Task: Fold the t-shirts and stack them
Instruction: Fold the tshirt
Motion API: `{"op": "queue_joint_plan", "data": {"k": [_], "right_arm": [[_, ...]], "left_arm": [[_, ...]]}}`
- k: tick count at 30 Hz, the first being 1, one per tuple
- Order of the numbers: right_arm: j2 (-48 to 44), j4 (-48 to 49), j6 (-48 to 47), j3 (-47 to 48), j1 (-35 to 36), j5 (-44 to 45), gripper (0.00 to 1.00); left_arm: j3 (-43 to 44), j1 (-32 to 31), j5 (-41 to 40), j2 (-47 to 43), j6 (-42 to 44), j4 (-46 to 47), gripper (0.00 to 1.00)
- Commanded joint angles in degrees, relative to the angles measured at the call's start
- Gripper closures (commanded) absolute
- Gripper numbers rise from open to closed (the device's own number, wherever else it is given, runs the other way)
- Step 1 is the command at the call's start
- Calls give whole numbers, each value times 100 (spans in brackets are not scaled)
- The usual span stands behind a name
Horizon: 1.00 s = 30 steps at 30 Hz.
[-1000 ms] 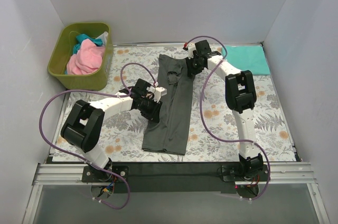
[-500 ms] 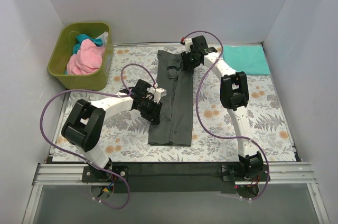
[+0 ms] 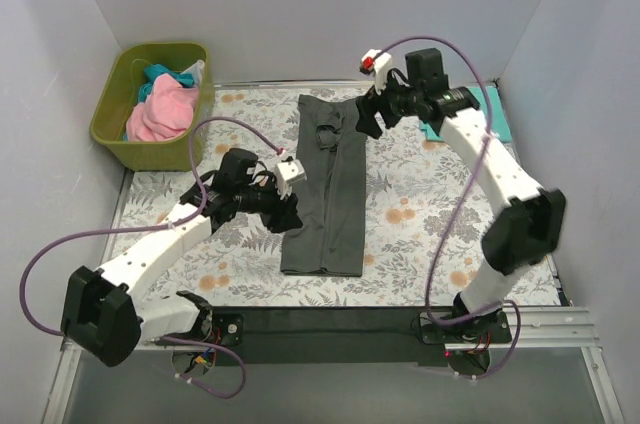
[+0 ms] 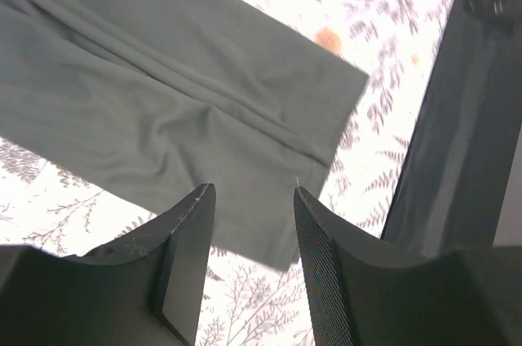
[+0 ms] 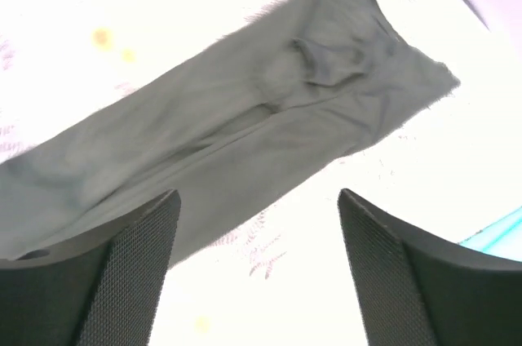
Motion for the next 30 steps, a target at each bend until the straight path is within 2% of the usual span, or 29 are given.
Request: {"op": "queue_joint_plan", "data": {"k": [1,3,4,5,8,12,22,30], "right_arm": [[-1039,-578,-863,-1650,548,-464,33],[-1681,-579,-1074,-2419,813,-429,41],[-1885,-552,-1154,-2736,1154,-350,42],[-2070,-509,-1233,-3391,1357,-254,43],[-2537,-202,-1391,-4370,2140,308,44],[-2809,255,-1541,-5031,2808,845,46],[-2968,1003,-1664,-5744,3600,1171,49],[-2828,1486,-1699,-6166,3803,1188,50]], "left_arm": [[-569,18,446,-479,1210,-371,58],[-963,36,569,-865,1493,-415,58],[-1122,45,639,-980,1921,-546,57],[-1246,45,814,-1086,2117,-599,57],[-1782,27,851,-1587,2679,-600,54],[-2326,-17,729,-1851,3103,-417,53],[-2767,-236,561,-1737,3630,235,54],[-3048,-588,280,-1650,3798,770,56]]}}
